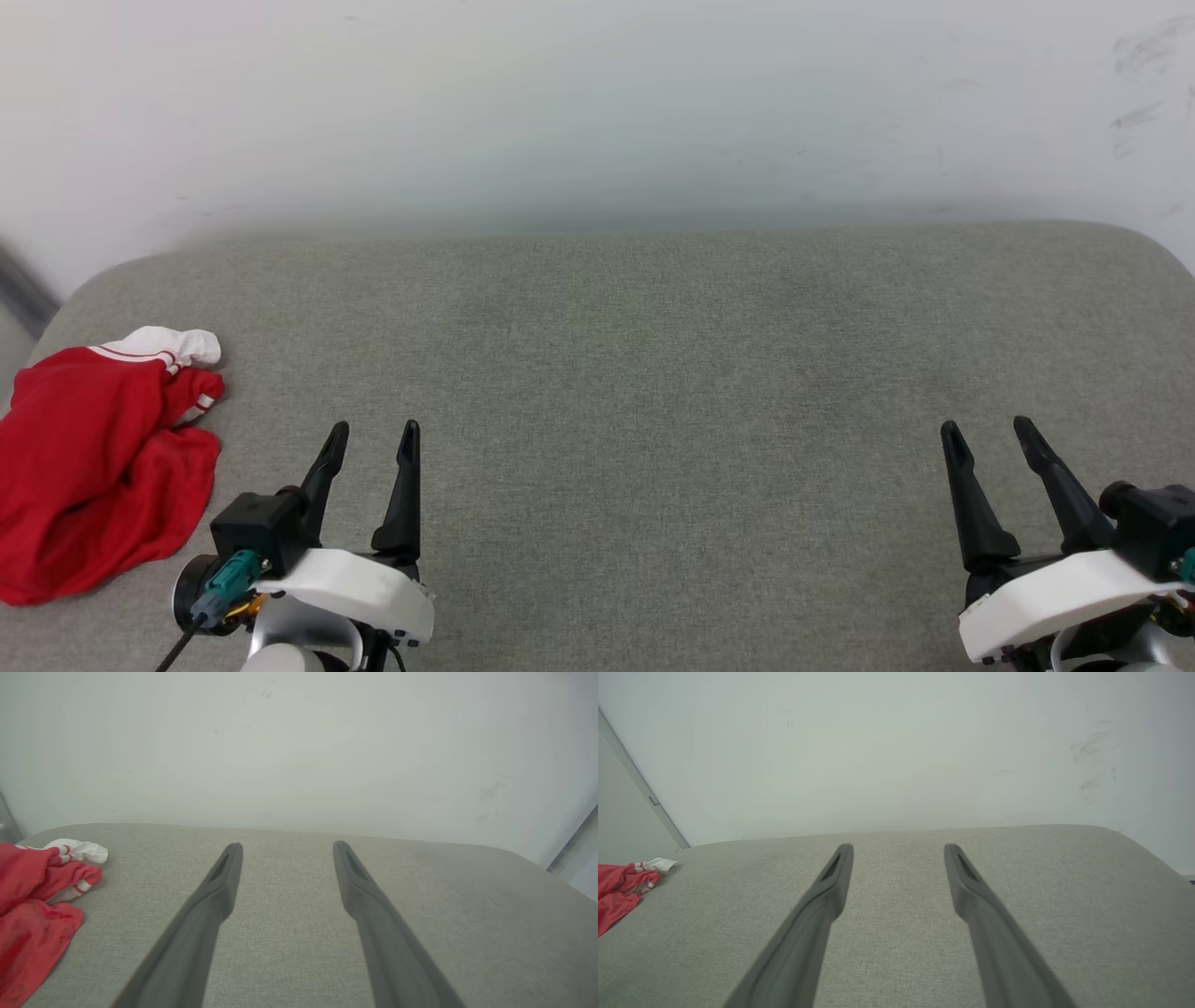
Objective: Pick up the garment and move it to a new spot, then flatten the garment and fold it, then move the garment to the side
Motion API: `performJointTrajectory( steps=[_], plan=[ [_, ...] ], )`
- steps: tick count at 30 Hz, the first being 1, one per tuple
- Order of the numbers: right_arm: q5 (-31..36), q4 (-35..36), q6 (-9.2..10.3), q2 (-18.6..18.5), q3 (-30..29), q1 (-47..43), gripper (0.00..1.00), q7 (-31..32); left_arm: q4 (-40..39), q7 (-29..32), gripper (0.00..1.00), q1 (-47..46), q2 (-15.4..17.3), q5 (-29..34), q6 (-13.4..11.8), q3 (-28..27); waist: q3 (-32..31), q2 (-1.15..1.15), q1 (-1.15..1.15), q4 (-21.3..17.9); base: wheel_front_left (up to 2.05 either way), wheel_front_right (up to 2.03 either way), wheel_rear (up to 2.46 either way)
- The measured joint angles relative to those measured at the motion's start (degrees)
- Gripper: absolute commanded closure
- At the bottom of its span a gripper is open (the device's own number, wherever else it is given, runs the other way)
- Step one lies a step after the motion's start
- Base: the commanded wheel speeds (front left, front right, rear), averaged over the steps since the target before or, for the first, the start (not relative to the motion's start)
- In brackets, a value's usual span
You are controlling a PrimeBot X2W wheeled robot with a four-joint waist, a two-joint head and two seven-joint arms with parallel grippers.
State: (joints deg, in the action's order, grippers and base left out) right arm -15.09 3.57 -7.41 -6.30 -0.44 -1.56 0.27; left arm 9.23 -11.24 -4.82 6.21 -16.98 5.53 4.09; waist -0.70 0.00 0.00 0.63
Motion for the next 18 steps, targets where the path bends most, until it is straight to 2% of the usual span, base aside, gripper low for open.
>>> performJointTrajectory(
  steps=[18],
  plan=[
    [6.7,1.6,-0.01,1.6,-1.0,-1.1,0.00,-0.6,2.2,-2.1,0.00,0.0,-1.0,4.4,0.4,-0.7,-0.1,0.00,0.00,0.3,0.00,0.00,0.00]
  ],
)
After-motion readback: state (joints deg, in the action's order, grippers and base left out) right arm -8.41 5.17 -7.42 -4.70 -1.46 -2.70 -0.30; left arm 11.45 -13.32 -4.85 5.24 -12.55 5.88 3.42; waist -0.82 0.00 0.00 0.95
